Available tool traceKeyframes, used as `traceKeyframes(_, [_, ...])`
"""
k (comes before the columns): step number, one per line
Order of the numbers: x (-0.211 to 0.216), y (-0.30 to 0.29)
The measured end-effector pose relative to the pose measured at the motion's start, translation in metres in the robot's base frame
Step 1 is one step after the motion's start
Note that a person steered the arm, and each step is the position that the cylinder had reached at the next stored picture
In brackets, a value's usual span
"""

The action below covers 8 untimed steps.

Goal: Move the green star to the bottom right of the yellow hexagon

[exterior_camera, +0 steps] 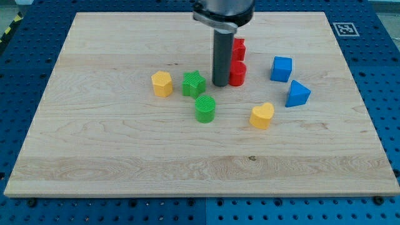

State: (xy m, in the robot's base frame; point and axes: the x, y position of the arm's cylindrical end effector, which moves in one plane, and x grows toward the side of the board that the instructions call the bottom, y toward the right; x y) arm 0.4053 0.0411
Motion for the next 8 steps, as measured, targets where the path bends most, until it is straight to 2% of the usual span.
traceKeyframes(1, [-0.016, -0.001])
traceKeyframes(3, [-0.016, -0.049])
traceKeyframes(5, [-0.012, -0.063])
traceKeyframes(7, [0.03, -0.069])
traceKeyframes(8, [0.037, -0.069])
